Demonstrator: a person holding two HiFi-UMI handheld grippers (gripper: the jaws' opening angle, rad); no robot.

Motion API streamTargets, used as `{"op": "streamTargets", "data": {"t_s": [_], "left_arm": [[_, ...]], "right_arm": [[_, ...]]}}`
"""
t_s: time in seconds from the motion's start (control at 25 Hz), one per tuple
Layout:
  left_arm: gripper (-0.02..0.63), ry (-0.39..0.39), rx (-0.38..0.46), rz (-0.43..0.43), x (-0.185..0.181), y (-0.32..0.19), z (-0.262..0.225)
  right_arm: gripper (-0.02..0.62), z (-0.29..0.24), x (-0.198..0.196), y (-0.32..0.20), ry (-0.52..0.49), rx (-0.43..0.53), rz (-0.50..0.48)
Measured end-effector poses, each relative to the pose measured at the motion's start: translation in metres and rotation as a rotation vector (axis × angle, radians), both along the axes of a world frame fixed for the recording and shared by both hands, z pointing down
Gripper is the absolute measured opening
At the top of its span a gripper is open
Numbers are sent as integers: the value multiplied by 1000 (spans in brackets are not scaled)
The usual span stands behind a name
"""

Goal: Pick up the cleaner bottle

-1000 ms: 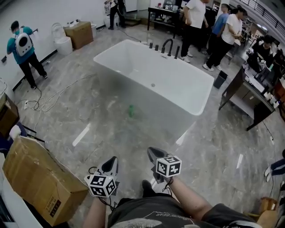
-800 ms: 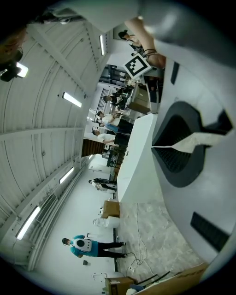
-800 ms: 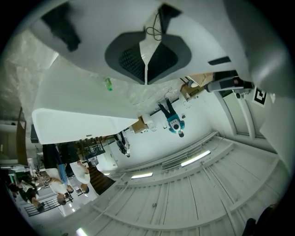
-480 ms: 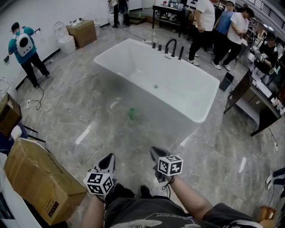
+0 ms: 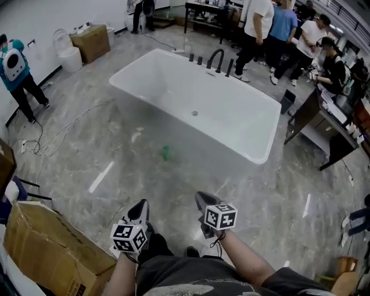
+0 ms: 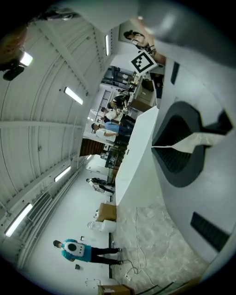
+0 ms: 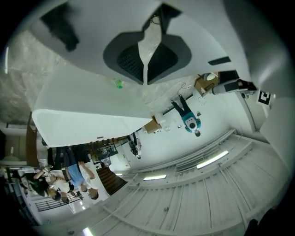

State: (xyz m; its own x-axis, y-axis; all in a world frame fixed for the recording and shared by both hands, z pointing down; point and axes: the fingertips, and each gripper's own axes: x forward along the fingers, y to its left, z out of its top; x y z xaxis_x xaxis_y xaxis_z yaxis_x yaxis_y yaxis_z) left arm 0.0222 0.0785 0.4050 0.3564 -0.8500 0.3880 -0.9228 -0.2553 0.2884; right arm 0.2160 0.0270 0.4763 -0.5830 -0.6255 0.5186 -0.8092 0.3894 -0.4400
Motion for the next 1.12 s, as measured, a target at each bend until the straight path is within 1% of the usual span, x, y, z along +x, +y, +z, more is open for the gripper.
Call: {"op": "streamTargets", "data": {"t_s": [0.2,0.36,0.4,0.52,0.64,0.76,0.88,0.96,1.12], "left_arm": [[20,14,-18,82,-45,-68,13],[20,-16,-52,153,-87,-109,23],[20,-22,-61,172,-95,-116,26],[20,-14,-81,212,-114,-133,34],[20,8,-99,224,-131,-153,42],[20,28,-120,236,-142,-171,53],[20,36,-142,257,-148,-183,67],[20,37,-152,259,-147,-190,76],[20,33,-165,237,-140,-208,91]], "right_arm": [[28,18,-41,-47,39,-32,86],[28,35,-76,-79,-30,-138,258],[28,37,-82,-83,-30,-152,287],[28,39,-92,-95,13,-159,329],[28,42,-95,-109,37,-160,372],[28,48,-101,-122,63,-161,389],[28,56,-108,-129,91,-175,382],[28,66,-110,-132,115,-184,353],[29,93,-113,-151,156,-197,291]]}}
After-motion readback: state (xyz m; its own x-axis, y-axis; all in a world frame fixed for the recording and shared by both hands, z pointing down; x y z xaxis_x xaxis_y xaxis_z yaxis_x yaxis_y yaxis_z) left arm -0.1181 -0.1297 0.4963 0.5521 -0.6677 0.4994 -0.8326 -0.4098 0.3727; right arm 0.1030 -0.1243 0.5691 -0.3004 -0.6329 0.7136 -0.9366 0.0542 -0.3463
